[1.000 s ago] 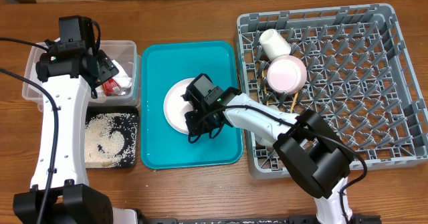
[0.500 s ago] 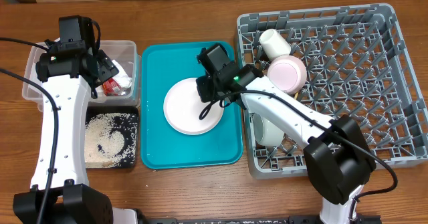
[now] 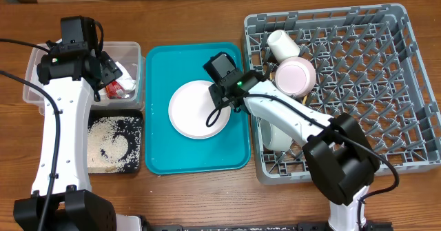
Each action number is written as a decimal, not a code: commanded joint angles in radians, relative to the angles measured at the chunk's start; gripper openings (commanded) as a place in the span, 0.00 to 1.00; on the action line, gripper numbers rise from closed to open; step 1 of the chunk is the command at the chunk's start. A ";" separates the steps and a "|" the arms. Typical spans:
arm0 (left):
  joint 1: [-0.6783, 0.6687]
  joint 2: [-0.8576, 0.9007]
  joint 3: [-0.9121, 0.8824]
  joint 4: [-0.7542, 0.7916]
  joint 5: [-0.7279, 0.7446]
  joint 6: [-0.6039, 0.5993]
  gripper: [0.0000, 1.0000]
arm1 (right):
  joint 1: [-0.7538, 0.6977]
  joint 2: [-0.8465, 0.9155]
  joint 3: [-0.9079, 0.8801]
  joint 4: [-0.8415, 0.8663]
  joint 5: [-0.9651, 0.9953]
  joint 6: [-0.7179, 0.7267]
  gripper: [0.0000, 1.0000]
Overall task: Sort waste into correct bins and load items into the dishwasher
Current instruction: 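Grasp the rim of the white plate with the right gripper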
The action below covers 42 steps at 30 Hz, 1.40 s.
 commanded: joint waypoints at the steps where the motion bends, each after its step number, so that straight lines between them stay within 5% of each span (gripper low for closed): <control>1: 0.003 -0.015 0.023 0.002 0.005 -0.014 1.00 | 0.002 0.014 -0.005 0.004 0.026 -0.005 0.36; 42: 0.003 -0.015 0.023 0.002 0.005 -0.014 1.00 | 0.003 0.111 -0.005 0.018 -0.171 -0.004 0.29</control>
